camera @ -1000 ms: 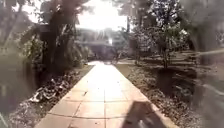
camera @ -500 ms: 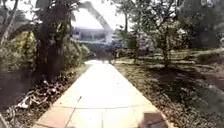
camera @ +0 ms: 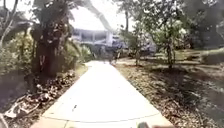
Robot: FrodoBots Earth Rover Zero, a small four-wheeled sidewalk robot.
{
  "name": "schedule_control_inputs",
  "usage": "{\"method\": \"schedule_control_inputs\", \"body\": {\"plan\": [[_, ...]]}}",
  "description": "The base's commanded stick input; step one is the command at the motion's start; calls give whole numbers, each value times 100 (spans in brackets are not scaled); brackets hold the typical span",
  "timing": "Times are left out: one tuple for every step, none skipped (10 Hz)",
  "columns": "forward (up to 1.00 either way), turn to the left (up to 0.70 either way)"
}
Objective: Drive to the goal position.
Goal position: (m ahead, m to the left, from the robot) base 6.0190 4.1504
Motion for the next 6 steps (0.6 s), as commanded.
{"method": "schedule_control_inputs", "body": {"plan": [[50, 0], [50, 0], [50, 0], [50, 0], [50, 0], [50, 0]]}}
